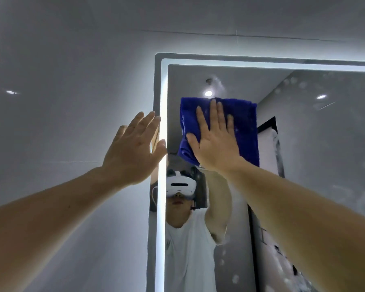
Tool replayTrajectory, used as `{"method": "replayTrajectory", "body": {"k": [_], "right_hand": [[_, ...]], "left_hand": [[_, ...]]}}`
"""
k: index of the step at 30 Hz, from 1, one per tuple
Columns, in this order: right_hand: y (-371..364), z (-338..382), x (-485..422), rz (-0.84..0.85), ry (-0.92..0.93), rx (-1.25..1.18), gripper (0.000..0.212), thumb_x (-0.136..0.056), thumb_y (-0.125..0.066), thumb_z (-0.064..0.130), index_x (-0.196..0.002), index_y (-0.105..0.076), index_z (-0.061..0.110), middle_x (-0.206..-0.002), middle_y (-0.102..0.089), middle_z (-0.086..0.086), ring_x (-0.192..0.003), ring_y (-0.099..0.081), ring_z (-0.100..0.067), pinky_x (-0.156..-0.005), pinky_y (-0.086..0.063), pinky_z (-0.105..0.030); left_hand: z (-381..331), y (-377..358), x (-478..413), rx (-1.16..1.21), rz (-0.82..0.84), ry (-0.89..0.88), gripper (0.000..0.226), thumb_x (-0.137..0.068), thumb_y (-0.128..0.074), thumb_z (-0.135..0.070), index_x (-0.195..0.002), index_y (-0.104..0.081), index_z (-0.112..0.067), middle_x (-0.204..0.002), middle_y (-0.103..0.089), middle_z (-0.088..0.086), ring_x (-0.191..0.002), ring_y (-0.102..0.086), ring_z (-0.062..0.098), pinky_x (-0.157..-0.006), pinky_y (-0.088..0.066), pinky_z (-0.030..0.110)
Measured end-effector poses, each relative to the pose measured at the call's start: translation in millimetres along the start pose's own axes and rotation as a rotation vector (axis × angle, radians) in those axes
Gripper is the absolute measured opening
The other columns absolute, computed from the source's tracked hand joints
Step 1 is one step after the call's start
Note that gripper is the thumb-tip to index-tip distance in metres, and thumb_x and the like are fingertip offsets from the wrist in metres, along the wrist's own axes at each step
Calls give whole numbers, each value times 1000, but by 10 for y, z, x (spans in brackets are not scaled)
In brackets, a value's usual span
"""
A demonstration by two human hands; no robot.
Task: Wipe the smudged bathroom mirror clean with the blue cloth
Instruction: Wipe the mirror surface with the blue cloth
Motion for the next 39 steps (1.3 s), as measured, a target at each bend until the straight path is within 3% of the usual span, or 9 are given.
{"method": "replayTrajectory", "body": {"k": [4,11,16,20,22,24,27,33,39], "right_hand": [[-51,141,350,-45,20,-70,70,-97,-3,59,-154,6,21,-163,7,-14,-150,6,-32,-120,-2,-51],[-336,365,1589,22,176,-114,68,-101,-23,55,-156,-13,18,-163,-8,-13,-150,-7,-32,-120,3,-46],[-484,254,2216,129,451,-46,65,-102,-25,55,-156,-17,20,-163,8,-8,-149,-12,-31,-119,-2,-46],[-421,26,1928,132,685,16,64,-103,-26,53,-157,-8,23,-164,7,-6,-150,0,-29,-119,-2,-47],[-335,-77,1457,67,605,17,63,-104,-24,51,-157,-3,25,-164,10,-4,-150,7,-26,-120,1,-47],[-232,-125,956,29,340,-39,63,-103,-14,55,-156,6,27,-163,17,-2,-149,14,-24,-121,1,-48],[-144,-42,671,-10,69,-51,67,-98,-2,60,-155,3,26,-164,8,-7,-150,8,-26,-120,5,-45],[-268,162,1130,-83,47,-95,67,-100,-16,57,-156,-11,20,-163,-6,-15,-150,-3,-32,-120,-3,-49],[-467,343,2174,16,182,-107,67,-100,-28,55,-156,-14,20,-163,-6,-14,-150,-6,-32,-120,2,-47]], "left_hand": [[13,-58,80,-20,12,-17,69,-92,-15,-56,-155,-16,-29,-163,-8,-9,-151,-1,10,-116,2,36],[-109,-123,257,25,80,-11,72,-89,-12,-55,-156,-14,-27,-164,-6,-9,-151,0,12,-120,-3,42],[-215,-159,357,41,99,-11,70,-91,-14,-54,-156,-13,-27,-164,-6,-8,-151,1,12,-120,-3,42],[-241,-160,422,38,109,-35,68,-93,-15,-53,-156,-13,-27,-164,-6,-9,-151,2,11,-120,-5,42],[-229,-152,434,28,99,-42,68,-93,-15,-54,-156,-14,-27,-164,-6,-9,-151,1,11,-120,-5,41],[-221,-138,428,31,85,-45,68,-93,-16,-55,-156,-14,-27,-163,-5,-9,-151,1,11,-119,-2,39],[-209,-126,450,37,59,-41,67,-94,-19,-54,-156,-13,-29,-163,-3,-11,-150,5,9,-116,3,36],[-215,-152,522,22,93,-62,68,-93,-17,-54,-156,-12,-28,-163,-2,-9,-150,4,11,-121,-5,44],[-340,-257,668,42,143,-44,68,-93,-15,-54,-156,-10,-28,-164,-1,-9,-150,7,11,-122,-1,42]]}}
Point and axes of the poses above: each hand's wrist, its own x-axis away from the middle knuckle, its own y-axis out of the back of the hand, z = x × y, the point moved 2 cm from there along -x, towards the middle knuckle
